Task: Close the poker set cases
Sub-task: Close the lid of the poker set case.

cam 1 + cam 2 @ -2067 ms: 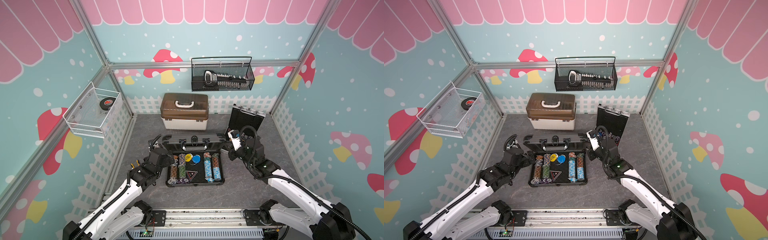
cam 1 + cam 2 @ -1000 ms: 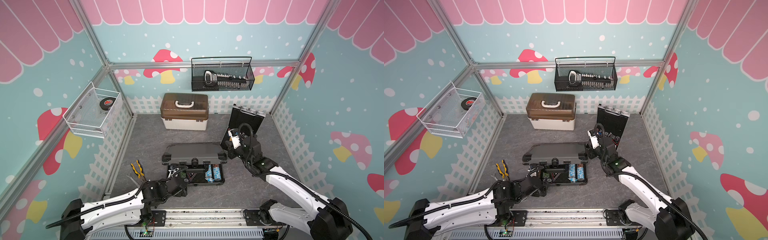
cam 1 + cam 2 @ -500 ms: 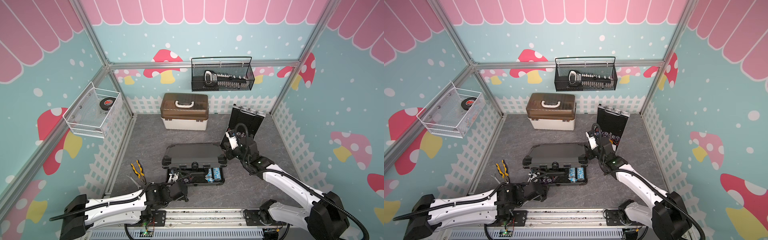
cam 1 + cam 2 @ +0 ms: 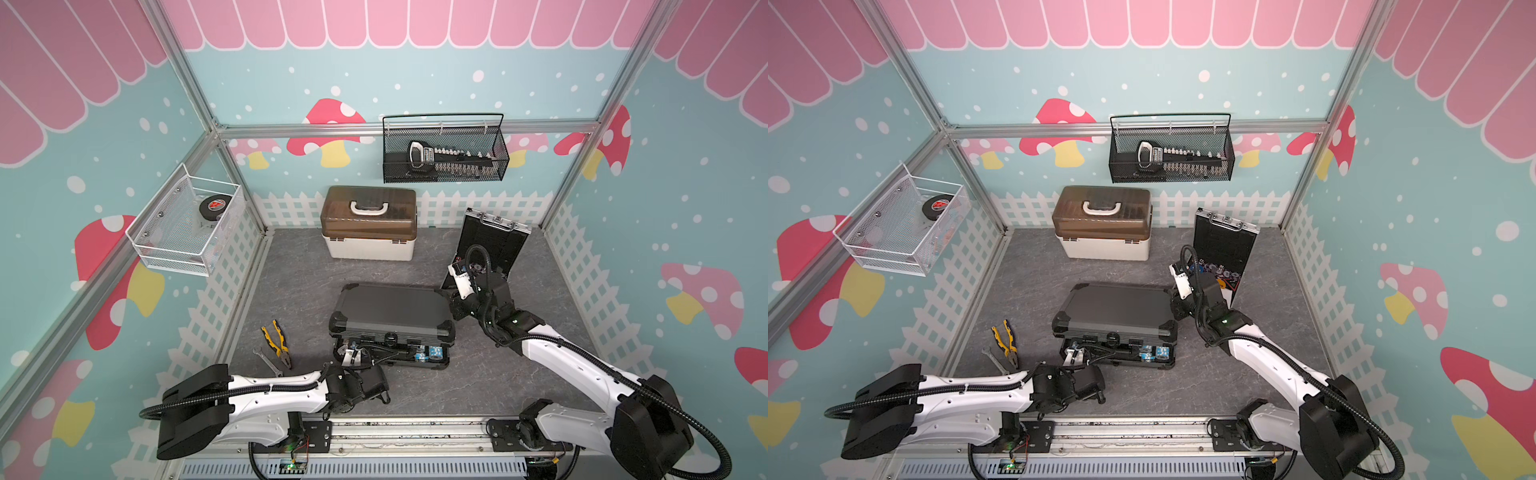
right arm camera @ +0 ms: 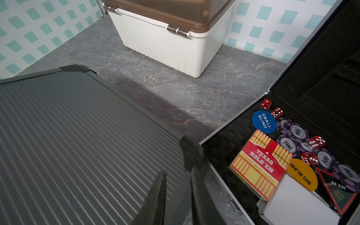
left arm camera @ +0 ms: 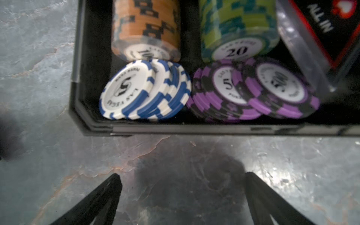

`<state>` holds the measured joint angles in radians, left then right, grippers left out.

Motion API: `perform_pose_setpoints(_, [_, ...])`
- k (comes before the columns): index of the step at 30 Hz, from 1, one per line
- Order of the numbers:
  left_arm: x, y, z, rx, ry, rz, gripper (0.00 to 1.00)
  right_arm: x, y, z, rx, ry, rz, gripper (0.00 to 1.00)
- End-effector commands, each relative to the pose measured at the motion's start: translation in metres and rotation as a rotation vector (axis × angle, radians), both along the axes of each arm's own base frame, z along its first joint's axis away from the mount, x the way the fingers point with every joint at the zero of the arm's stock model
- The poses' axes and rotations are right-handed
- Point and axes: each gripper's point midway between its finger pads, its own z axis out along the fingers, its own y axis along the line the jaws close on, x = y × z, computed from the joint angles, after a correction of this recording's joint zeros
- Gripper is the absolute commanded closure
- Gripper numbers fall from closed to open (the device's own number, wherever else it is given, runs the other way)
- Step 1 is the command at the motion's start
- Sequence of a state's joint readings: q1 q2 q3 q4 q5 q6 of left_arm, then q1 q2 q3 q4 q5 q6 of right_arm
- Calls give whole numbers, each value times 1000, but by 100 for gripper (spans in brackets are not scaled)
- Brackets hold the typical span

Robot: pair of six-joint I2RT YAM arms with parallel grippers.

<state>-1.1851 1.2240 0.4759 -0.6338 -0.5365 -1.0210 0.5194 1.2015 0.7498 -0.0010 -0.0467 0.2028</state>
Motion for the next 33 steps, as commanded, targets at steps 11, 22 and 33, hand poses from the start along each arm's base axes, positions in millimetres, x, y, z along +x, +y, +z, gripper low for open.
perform_pose_setpoints(11, [60, -56, 17, -111, -123, -8, 1, 3, 9, -4, 1, 33, 23, 73])
perform_pose_setpoints(22, [59, -64, 15, -101, -89, -63, 1, 3, 12, -14, -12, 62, 30, 72])
perform_pose_setpoints(33, [41, -42, 55, -163, -152, -81, 1, 3, 13, -27, -11, 107, 22, 71])
